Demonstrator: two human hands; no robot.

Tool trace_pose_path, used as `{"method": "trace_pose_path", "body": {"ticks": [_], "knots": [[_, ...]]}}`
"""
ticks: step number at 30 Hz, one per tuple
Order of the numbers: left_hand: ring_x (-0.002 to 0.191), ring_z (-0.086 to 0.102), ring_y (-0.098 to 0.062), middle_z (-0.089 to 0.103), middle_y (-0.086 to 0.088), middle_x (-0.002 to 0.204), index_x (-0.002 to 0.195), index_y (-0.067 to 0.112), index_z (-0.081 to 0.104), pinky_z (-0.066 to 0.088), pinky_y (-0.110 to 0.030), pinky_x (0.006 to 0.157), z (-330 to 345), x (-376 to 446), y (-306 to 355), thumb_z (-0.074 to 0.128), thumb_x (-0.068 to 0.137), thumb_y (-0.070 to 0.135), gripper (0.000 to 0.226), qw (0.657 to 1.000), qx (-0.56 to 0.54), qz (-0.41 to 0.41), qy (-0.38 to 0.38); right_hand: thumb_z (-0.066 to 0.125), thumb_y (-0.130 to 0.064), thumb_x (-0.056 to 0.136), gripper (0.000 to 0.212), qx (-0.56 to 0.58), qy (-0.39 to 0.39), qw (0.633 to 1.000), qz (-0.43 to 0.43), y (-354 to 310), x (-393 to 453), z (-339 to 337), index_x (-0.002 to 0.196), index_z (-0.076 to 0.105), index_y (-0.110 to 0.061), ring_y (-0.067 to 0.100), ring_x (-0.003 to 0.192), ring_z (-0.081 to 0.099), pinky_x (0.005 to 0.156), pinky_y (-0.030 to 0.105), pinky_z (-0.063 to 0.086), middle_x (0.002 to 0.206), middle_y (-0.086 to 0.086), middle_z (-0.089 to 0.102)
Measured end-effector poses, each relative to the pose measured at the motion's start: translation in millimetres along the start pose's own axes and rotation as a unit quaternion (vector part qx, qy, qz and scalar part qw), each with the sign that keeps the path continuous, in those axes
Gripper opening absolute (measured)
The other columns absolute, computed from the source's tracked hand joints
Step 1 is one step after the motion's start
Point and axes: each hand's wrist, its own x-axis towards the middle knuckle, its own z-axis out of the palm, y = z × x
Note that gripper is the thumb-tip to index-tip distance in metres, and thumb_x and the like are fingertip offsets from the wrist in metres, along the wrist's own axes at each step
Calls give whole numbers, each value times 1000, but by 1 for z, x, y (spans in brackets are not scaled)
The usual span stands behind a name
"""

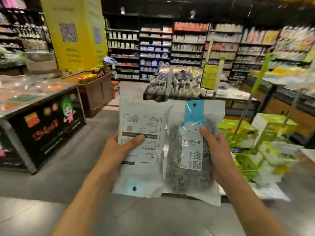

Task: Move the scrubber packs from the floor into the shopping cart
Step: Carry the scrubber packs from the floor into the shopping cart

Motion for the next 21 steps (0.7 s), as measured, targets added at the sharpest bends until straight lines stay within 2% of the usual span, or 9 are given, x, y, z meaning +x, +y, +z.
{"method": "trace_pose_path", "body": {"ticks": [4,9,13,19,21], "knots": [[89,79,-27,81,-7,98,111,19,71,61,-44,80,107,28,-18,84,77,17,36,998,-15,0,-63,66,-35,96,39,-16,63,998,-23,-21,20,-100,132,61,-22,26,99,77,88,49,60,111,4,78],[81,79,-21,81,-2,91,106,18,72,62,-29,60,256,45,-46,83,75,17,33,986,-21,7,-164,69,-35,94,38,-26,181,982,-53,-45,29,-232,131,62,-25,23,102,76,91,48,59,114,1,78],[88,78,-25,81,-5,99,109,17,73,63,-36,72,363,50,-69,83,67,25,44,966,-20,1,-259,68,-33,95,35,-30,270,960,-69,-63,24,-324,128,62,-23,21,101,76,91,46,59,112,1,78],[95,77,-30,80,-8,105,117,16,71,60,-51,87,494,62,-109,84,71,28,49,922,-10,-46,-384,67,-32,96,35,-36,384,920,-73,-74,15,-427,129,62,-22,25,103,76,87,44,60,113,5,78],[96,77,-31,79,-9,106,118,16,72,59,-55,88,539,70,-121,86,70,29,52,904,-14,-61,-422,67,-33,96,38,-32,429,900,-74,-77,17,-458,131,60,-20,27,101,76,79,42,61,113,7,78]]}}
